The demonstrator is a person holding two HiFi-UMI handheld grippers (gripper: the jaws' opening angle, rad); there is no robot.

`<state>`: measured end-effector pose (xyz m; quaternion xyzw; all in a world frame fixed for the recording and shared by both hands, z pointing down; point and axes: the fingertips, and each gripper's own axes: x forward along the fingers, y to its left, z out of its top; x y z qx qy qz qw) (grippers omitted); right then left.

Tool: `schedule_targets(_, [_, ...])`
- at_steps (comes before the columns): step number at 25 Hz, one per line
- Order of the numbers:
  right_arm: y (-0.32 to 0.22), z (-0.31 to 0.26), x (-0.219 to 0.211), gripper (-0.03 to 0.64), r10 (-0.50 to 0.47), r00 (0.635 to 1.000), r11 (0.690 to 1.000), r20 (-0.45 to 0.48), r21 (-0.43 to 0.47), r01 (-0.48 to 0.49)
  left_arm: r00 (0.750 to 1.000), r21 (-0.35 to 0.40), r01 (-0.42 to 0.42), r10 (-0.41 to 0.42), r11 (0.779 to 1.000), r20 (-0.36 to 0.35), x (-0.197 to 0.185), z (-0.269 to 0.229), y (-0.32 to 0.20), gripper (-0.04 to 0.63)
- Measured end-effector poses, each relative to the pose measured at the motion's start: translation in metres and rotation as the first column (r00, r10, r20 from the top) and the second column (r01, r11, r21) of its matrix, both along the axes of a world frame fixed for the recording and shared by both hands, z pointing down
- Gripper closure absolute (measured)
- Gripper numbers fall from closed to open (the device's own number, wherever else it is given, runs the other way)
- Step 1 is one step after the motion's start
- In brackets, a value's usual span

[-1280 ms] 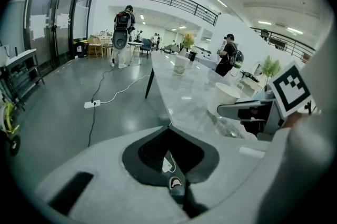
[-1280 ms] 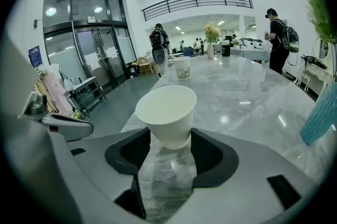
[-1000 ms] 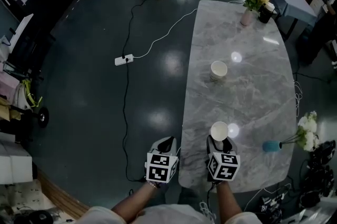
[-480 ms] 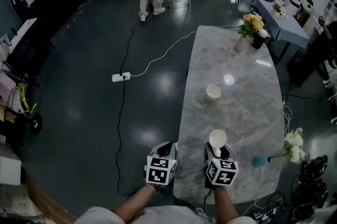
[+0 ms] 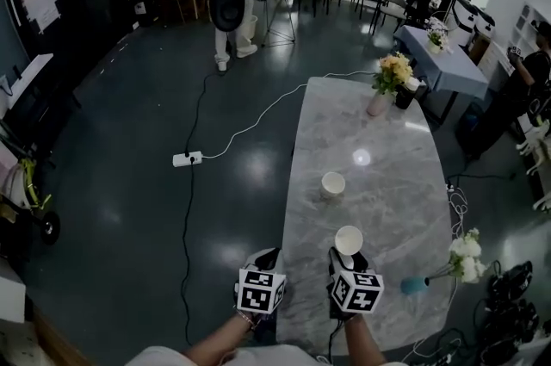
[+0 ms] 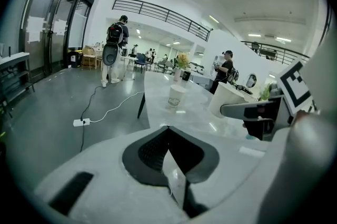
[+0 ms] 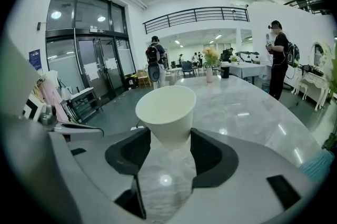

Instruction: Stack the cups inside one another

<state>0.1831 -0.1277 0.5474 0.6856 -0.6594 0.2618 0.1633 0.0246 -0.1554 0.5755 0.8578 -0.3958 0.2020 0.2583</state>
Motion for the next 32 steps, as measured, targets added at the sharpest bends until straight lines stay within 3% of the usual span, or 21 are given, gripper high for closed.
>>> schedule_targets(19, [-0.074,-0.002,0.039,0.396,0.007,0.998,1.000,0.061,0.028,-0.009,1.000,0.011,-0.018,0.018,1.000,0.007,0.047,0.008,-0.065,0.597])
schedule_targets(32, [-0.131,-0.004,0.057,0.396,-0.052,0.996,0.997,0.073,0.055,0.048,1.000,-0.008,-0.014,0.014,1.000,0.006,0.077,0.020,-0.100,0.597])
